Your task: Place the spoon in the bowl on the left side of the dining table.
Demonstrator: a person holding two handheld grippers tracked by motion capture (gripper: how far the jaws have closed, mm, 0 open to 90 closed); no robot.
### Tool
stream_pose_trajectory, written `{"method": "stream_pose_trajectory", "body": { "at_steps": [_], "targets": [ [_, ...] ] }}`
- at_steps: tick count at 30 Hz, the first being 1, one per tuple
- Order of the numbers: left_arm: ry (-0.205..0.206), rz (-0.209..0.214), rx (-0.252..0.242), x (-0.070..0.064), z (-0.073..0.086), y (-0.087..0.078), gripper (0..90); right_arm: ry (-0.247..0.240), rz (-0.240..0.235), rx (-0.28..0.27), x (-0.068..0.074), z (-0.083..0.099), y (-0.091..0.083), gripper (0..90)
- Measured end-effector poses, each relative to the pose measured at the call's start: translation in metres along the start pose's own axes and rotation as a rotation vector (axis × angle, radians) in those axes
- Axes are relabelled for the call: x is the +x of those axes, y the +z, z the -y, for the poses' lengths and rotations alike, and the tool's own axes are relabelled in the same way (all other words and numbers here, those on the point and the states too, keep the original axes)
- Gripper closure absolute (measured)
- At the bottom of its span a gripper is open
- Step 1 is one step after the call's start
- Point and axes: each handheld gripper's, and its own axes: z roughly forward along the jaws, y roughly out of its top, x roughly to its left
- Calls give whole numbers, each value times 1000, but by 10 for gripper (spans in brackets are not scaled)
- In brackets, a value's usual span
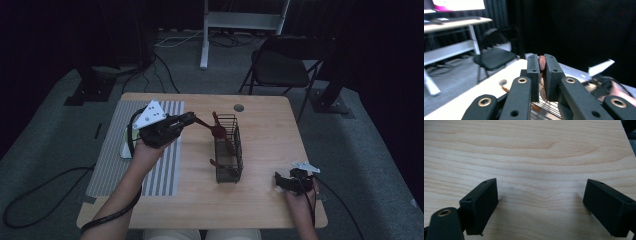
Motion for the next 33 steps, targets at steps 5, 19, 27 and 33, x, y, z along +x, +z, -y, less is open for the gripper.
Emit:
{"method": "stream_pose_trajectory", "body": {
  "at_steps": [5,19,27,33],
  "targets": [
    [-4,-35,-10,8,0,-14,841,0,0,0,0,0,0,120],
    [-44,-146,-29,34,12,-48,841,0,0,0,0,0,0,120],
    [-72,-191,-28,49,24,-65,841,1,0,0,0,0,0,119],
    [-98,-245,-20,62,37,-78,841,1,0,0,0,0,0,119]
  ]
}}
